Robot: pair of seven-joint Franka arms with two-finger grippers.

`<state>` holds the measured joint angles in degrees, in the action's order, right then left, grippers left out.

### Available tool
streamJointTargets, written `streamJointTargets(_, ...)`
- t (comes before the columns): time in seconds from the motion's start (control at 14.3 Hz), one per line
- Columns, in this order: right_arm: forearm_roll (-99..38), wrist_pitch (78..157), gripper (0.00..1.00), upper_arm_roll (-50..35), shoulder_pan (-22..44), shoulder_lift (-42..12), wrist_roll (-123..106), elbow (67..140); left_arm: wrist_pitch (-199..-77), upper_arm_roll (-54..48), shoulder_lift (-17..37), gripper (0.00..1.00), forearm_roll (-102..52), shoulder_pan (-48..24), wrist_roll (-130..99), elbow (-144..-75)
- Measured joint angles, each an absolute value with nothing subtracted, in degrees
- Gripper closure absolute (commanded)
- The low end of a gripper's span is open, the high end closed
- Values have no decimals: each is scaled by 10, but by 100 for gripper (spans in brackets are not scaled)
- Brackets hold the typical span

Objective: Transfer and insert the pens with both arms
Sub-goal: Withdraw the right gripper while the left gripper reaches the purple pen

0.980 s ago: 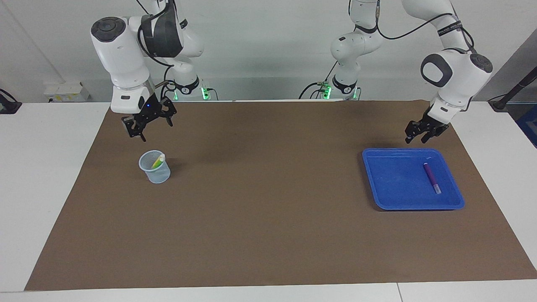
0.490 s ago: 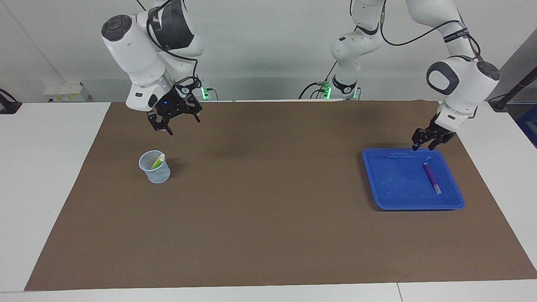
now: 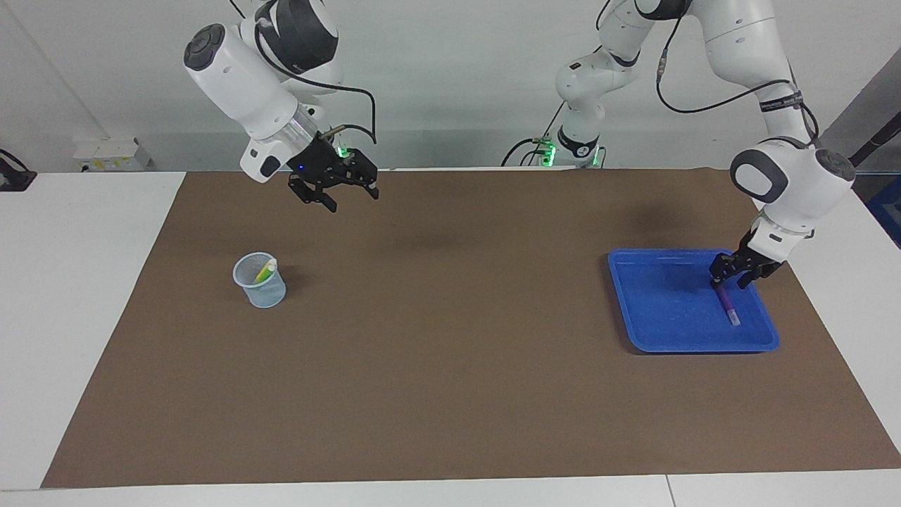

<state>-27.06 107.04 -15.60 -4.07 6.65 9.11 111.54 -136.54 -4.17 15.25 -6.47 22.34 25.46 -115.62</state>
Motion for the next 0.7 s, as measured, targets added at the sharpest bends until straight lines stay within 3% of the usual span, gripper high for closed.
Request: streamJointTargets(0.7, -273, 1073, 0, -159, -15, 67, 168, 1122, -1384, -49, 197, 27, -65, 222, 256, -1114)
